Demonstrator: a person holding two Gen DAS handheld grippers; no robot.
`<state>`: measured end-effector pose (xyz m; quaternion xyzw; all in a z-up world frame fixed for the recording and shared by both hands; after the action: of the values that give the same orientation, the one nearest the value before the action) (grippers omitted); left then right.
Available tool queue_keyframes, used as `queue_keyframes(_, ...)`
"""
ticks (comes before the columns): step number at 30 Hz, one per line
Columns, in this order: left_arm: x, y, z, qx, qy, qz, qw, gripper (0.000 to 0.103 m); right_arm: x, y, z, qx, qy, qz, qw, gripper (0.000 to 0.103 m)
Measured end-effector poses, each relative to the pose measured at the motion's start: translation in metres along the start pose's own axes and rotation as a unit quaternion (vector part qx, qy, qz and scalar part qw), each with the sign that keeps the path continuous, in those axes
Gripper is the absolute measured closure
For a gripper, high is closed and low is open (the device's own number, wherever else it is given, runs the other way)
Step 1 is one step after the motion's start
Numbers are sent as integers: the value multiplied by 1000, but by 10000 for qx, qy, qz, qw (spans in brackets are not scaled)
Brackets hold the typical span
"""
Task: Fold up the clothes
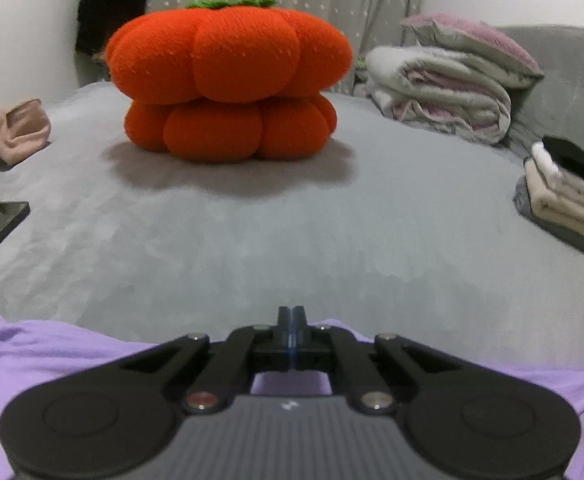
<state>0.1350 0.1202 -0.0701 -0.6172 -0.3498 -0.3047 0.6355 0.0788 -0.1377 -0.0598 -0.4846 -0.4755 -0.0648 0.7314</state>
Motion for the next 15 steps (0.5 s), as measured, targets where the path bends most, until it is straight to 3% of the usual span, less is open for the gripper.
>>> queue_keyframes(6,2,1,1,108,-190,-219,9995,103,2,4,-1,-357,-163,-128,9991,101)
queue_keyframes(15,-7,24,-10,404,153,29,9991,103,-6,33,-10,-585,-151,148,9981,101)
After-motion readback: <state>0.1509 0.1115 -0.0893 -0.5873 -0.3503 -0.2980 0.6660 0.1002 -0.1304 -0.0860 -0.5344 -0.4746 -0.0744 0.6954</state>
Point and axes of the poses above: each gripper's, at about its wrist camera, not at the fingertips, and y roughly the way its jaws point, z to its left, x to its top, the point moved 1 cm from there along y, roughly the way its jaws point, and after that the axes turned 10 degrees about x, right-handed, at the moved point
